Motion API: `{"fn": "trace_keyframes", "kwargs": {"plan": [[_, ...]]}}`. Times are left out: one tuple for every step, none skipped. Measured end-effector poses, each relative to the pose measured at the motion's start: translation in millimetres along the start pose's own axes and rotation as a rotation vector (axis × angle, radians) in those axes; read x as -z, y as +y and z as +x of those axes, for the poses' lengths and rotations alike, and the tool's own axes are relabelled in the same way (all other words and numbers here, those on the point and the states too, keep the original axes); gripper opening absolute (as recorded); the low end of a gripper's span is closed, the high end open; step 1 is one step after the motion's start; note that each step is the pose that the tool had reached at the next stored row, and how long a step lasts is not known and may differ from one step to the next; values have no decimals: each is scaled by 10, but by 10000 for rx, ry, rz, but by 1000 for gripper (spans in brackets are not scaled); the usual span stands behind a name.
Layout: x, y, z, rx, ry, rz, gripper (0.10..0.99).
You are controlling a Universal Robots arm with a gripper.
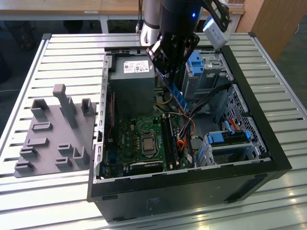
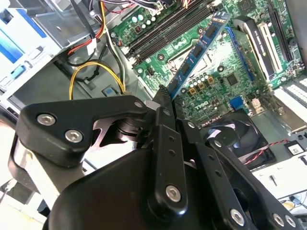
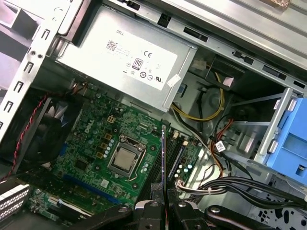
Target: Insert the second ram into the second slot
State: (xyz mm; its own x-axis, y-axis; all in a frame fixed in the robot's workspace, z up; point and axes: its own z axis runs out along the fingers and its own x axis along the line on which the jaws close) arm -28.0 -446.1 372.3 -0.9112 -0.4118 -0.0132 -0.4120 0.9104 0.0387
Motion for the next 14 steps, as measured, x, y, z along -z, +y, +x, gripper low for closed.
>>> {"fn": "trace_keyframes", "kwargs": {"plan": [[0, 0, 0, -40, -2, 0, 137], [0, 0, 0, -77, -3, 1, 137], [0, 0, 0, -114, -5, 1, 137], [0, 0, 0, -151, -6, 1, 137], [0, 0, 0, -188, -7, 2, 137], [0, 0, 0, -224, -9, 3, 137], [0, 0, 0, -261, -10, 4, 137], [0, 0, 0, -299, -11, 4, 137], [0, 0, 0, -329, -13, 4, 137], [0, 0, 0, -358, -14, 5, 137], [0, 0, 0, -385, -15, 5, 137], [0, 0, 0, -409, -16, 6, 137], [0, 0, 0, -433, -17, 6, 137], [0, 0, 0, -457, -18, 6, 137]]}}
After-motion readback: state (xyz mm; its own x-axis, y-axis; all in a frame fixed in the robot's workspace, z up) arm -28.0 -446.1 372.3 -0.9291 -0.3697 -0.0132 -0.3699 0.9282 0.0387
